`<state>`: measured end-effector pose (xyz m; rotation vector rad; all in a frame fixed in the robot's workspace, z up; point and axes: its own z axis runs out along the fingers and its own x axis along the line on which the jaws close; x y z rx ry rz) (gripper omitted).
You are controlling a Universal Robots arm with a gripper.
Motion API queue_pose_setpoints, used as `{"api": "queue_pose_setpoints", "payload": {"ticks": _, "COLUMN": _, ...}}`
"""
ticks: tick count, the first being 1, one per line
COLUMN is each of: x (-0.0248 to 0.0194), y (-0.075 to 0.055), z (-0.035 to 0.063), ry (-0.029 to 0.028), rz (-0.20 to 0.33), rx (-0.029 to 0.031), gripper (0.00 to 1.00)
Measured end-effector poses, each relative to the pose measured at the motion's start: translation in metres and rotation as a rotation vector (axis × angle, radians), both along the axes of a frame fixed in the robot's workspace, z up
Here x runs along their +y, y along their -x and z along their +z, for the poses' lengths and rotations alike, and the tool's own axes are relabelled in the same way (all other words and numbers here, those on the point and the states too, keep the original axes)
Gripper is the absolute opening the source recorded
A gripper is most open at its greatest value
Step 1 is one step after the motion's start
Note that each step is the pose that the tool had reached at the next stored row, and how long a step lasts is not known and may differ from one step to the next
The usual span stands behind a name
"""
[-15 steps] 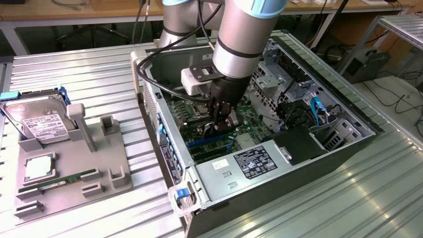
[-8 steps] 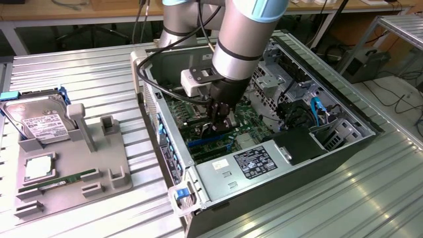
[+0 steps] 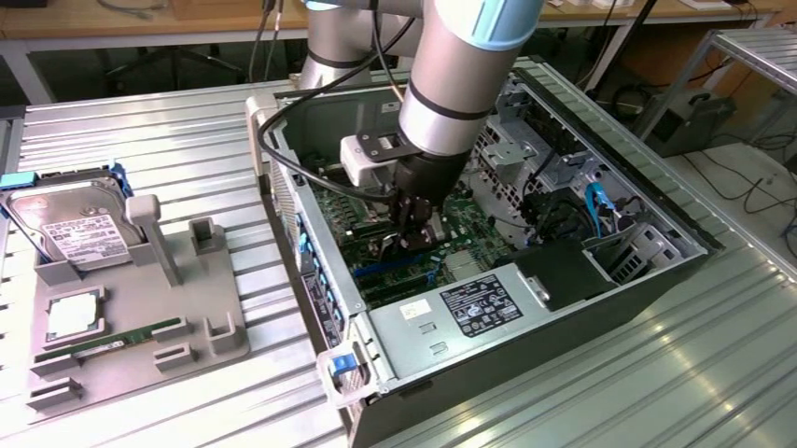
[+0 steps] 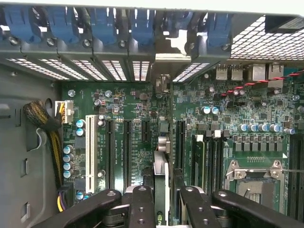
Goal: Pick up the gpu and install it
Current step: 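Insert the gpu into the slot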
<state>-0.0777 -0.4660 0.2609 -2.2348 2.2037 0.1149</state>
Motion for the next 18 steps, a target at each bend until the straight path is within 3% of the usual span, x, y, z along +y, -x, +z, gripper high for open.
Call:
{"api": "queue_pose_setpoints", "payload": {"ticks": 2, "x": 0.0, "y": -0.0001, "z": -0.0004, "ry": -0.0008, "rz": 0.0, "rx": 0.0012, "gripper": 0.26}}
{"api": "queue_pose_setpoints", "payload": {"ticks": 5, "x": 0.0001, "y": -0.0001, "z": -0.0003, "ry": -0.0019, "rz": 0.0, "rx": 0.0077, "gripper": 0.26}}
{"api": "queue_pose_setpoints", "payload": {"ticks": 9, "x": 0.0001, "y": -0.0002, "z": 0.0068, "ry": -0.0019, "rz": 0.0, "rx": 0.0087, "gripper": 0.26}}
{"api": "queue_pose_setpoints", "payload": {"ticks": 18, "x": 0.0, "y": 0.0019, "z": 0.0007, "ry": -0.0014, "rz": 0.0, "rx": 0.0091, "gripper": 0.26}}
